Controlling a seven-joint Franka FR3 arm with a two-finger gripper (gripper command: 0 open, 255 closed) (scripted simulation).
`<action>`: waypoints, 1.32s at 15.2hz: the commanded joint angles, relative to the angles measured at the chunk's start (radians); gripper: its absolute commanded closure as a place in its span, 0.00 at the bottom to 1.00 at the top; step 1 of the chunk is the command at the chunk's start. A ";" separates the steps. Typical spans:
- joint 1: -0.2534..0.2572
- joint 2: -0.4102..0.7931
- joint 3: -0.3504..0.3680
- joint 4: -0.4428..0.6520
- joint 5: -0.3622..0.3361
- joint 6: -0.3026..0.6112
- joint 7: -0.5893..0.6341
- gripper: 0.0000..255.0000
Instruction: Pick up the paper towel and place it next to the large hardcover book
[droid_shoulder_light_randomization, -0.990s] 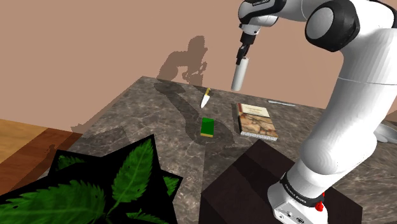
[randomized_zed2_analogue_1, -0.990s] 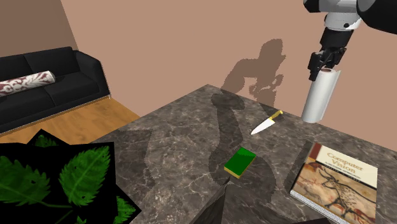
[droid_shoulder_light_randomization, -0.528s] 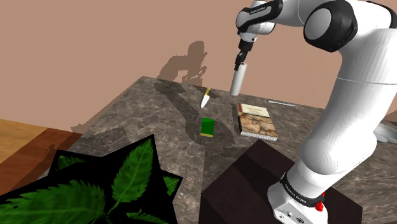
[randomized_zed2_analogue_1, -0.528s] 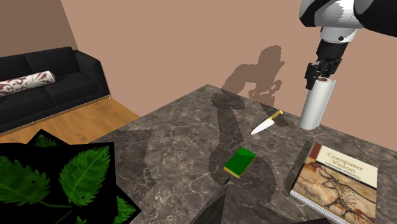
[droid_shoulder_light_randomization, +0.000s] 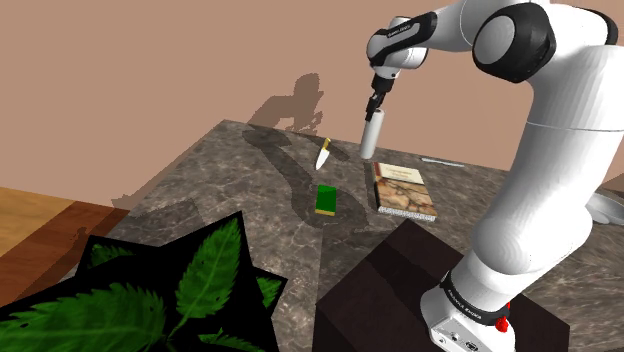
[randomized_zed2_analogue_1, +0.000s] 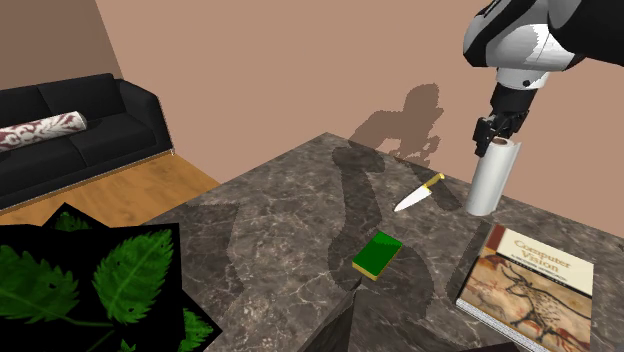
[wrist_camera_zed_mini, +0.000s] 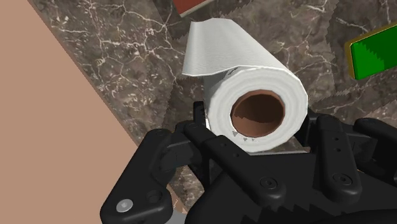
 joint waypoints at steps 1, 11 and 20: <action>-0.001 0.007 0.001 -0.019 0.003 0.026 -0.003 1.00; -0.005 0.059 0.008 -0.084 0.020 0.142 -0.015 1.00; -0.005 0.064 0.009 -0.089 0.022 0.152 -0.016 1.00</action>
